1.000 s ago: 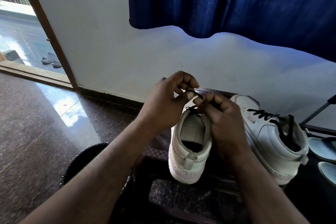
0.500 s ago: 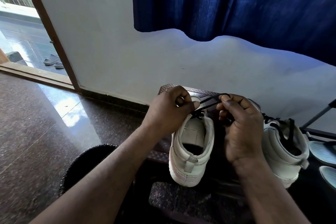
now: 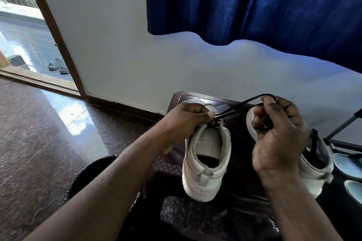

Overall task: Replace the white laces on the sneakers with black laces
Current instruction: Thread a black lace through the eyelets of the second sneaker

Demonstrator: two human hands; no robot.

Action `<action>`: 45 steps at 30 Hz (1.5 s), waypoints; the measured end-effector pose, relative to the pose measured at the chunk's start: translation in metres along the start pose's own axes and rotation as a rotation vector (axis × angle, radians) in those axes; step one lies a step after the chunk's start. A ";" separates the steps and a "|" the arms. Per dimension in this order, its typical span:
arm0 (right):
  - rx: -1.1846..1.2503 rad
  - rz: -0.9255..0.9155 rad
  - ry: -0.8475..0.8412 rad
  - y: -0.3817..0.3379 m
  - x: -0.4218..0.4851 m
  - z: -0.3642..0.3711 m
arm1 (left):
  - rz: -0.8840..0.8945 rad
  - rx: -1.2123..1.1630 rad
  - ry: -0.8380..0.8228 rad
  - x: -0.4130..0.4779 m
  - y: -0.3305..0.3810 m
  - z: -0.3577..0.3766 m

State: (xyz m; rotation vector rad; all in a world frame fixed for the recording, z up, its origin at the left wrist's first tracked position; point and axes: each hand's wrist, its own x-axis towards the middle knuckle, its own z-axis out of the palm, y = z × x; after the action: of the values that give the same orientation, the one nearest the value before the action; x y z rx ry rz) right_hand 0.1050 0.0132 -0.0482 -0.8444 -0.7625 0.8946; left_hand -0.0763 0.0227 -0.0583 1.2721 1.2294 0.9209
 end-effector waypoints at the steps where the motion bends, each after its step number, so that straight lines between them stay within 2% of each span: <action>1: 0.002 -0.003 0.007 -0.001 0.000 0.000 | 0.005 -0.011 -0.005 0.000 0.000 0.000; 5: -0.001 -0.017 0.042 -0.004 0.000 -0.001 | 0.035 -0.024 -0.045 -0.002 0.001 0.000; 8: -0.101 -0.006 0.079 0.003 0.002 -0.001 | 0.063 -0.027 -0.067 -0.003 0.002 0.002; 12: -0.588 -0.125 0.114 0.021 0.002 -0.008 | 0.132 -0.062 -0.032 -0.004 0.005 0.003; 16: -0.819 -0.390 -0.177 0.020 -0.009 -0.007 | 0.179 -0.048 -0.004 -0.003 0.004 0.003; 18: -0.834 -0.337 -0.326 0.021 -0.011 -0.004 | 0.189 -0.030 -0.007 -0.002 0.002 0.004; 21: -0.719 -0.079 -0.479 0.024 -0.013 -0.003 | 0.192 -0.016 0.004 -0.002 0.001 0.004; 25: -0.556 0.033 -0.487 0.025 -0.008 -0.007 | 0.160 -0.120 0.003 -0.002 0.003 -0.002; 28: -0.072 0.259 -0.376 0.015 0.003 -0.005 | 0.160 -0.134 0.015 -0.003 0.004 -0.008; 30: 0.213 0.379 -0.361 0.004 0.009 -0.007 | 0.140 -0.161 0.014 -0.003 0.002 -0.013; 32: 0.321 0.393 -0.349 -0.003 0.014 -0.010 | 0.105 -0.217 0.018 -0.003 0.000 -0.018; 40: 0.464 0.346 -0.331 -0.007 0.021 -0.017 | -0.016 -0.507 0.028 0.000 -0.001 -0.022; 45: 0.403 0.319 -0.278 -0.006 0.020 -0.019 | -0.048 -0.509 0.014 0.001 -0.003 -0.022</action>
State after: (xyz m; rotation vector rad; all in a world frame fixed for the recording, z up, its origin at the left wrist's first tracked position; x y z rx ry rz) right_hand 0.1313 0.0233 -0.0471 -0.4929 -0.6612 1.4179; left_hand -0.0982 0.0277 -0.0585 0.8283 0.9477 1.1207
